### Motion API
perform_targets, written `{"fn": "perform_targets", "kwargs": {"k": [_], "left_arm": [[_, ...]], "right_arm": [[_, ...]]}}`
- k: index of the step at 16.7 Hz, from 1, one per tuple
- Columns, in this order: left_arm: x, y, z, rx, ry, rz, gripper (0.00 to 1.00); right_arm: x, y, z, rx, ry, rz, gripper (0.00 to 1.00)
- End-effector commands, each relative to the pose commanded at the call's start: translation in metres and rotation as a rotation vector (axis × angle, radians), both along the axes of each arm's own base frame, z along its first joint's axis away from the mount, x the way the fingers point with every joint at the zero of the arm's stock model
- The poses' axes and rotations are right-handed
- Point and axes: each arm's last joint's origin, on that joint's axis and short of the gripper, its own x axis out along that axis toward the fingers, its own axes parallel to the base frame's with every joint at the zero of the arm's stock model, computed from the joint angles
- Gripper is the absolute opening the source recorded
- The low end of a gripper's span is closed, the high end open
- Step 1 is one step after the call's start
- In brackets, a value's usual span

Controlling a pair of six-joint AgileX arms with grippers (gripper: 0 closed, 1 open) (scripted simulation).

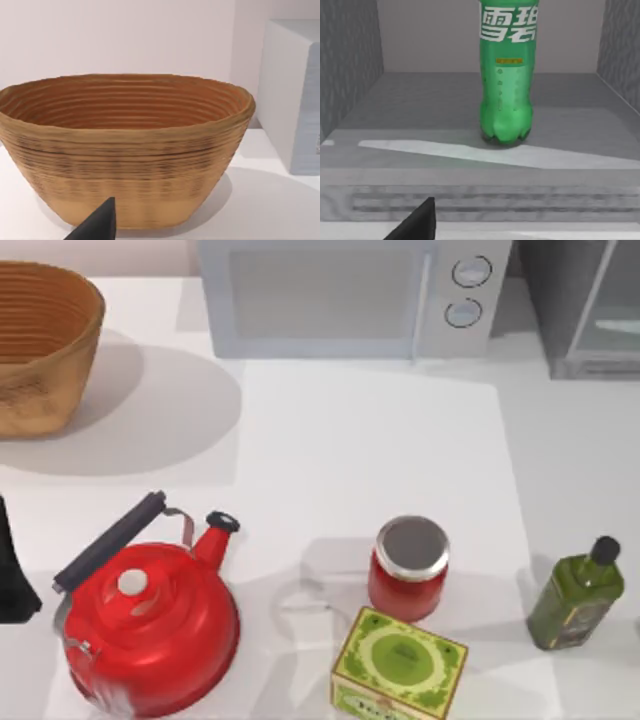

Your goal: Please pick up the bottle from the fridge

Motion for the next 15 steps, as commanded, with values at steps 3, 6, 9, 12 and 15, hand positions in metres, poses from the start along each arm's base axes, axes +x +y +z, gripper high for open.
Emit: {"fn": "perform_targets", "kwargs": {"k": [3, 6, 9, 12, 15], "left_arm": [[0.0, 0.0, 0.0, 0.0, 0.0, 0.0, 1.0], [0.0, 0.0, 0.0, 0.0, 0.0, 0.0, 1.0], [0.0, 0.0, 0.0, 0.0, 0.0, 0.0, 1.0], [0.0, 0.0, 0.0, 0.0, 0.0, 0.0, 1.0], [0.0, 0.0, 0.0, 0.0, 0.0, 0.0, 1.0]], "right_arm": [[0.054, -0.009, 0.002, -0.009, -0.012, -0.004, 1.0], [0.112, -0.009, 0.009, -0.014, -0.027, -0.003, 1.0], [0.151, 0.0, 0.012, -0.009, -0.019, -0.002, 1.0], [0.167, 0.007, 0.014, -0.006, -0.009, -0.001, 1.0], [0.167, 0.007, 0.014, -0.006, -0.009, -0.001, 1.0]]}}
